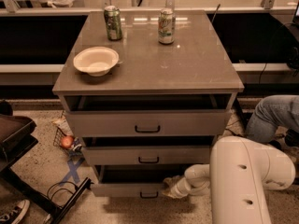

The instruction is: Open bottom drawer

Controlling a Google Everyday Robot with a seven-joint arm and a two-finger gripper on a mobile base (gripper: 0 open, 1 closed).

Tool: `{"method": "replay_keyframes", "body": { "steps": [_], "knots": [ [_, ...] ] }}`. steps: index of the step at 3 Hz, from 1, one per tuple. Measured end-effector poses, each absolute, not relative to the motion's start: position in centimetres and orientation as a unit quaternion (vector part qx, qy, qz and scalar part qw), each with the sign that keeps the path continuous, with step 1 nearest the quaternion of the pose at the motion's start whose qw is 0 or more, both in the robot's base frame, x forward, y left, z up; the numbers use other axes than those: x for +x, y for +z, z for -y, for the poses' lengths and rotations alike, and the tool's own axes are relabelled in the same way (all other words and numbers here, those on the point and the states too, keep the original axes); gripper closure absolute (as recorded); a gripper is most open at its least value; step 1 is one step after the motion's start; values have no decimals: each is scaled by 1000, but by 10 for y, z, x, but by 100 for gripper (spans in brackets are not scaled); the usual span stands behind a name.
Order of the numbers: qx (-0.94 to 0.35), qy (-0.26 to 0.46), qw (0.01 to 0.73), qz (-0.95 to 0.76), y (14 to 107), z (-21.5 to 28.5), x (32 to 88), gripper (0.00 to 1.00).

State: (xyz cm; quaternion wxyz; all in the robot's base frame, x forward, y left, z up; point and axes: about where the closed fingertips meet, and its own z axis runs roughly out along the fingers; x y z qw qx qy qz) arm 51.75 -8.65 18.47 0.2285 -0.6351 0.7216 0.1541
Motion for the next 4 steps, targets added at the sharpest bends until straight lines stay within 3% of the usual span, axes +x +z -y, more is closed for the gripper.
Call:
{"method": "replay_keyframes", "body": {
  "steps": [1,3,4],
  "knots": [
    [-636,154,228,-721,187,87,516,95],
    [-636,154,228,-721,191,87,516,100],
    [-625,172,220,-729,181,101,465,100]
  ]
}}
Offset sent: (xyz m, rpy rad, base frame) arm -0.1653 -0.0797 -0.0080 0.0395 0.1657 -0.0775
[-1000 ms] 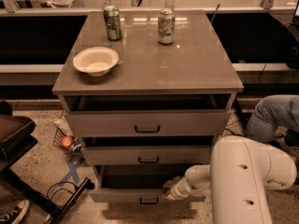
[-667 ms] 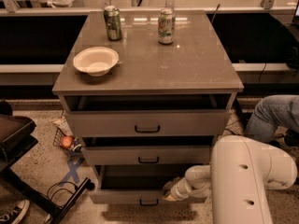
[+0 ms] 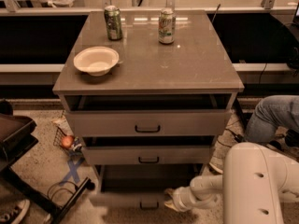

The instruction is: Open bottom drawer

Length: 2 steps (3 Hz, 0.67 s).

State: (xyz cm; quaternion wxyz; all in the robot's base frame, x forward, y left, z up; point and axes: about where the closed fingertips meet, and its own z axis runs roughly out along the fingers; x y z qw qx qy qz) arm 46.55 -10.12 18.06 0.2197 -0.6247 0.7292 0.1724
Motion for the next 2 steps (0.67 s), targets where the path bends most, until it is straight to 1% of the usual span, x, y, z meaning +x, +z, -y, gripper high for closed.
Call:
{"method": "replay_keyframes", "body": {
  "steps": [2],
  "knots": [
    [-625,172,220,-729,188,101,467,100]
  ]
}}
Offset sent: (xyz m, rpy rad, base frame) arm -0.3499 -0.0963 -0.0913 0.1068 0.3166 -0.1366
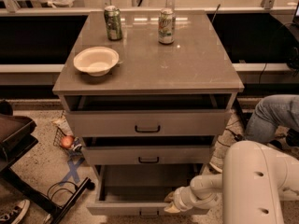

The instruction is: Open bottom drawer

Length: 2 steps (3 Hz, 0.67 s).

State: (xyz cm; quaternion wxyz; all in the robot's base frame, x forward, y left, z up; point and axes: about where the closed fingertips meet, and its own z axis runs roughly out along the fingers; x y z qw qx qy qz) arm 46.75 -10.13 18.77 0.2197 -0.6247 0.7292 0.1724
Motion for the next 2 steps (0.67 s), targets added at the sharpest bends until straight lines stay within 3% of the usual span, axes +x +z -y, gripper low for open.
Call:
{"method": "replay_keyframes", "body": {
  "steps": [2],
  "knots": [
    [-617,184,210,-736,184,110,430,100]
  ]
}}
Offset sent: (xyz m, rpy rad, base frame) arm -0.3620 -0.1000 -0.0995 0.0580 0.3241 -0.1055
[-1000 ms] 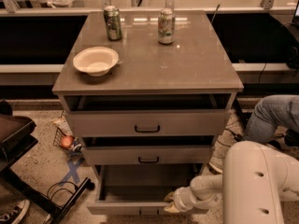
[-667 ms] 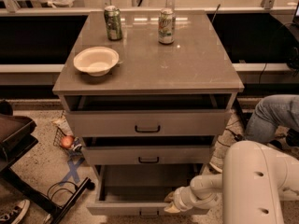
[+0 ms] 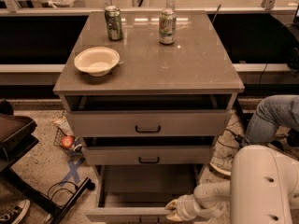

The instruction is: Open bottom drawer

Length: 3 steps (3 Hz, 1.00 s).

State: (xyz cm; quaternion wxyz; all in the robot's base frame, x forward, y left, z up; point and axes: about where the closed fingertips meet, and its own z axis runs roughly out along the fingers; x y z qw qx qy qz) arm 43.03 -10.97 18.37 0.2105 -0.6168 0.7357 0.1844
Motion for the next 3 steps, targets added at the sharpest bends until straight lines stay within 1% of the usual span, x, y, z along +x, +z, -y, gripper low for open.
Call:
{"method": "replay_keyframes", "body": {
  "steps": [1,3],
  "knots": [
    [-617,184,211,-736,185,109,430,82],
    [-617,184,210,-736,185,109,430,35]
  ]
}}
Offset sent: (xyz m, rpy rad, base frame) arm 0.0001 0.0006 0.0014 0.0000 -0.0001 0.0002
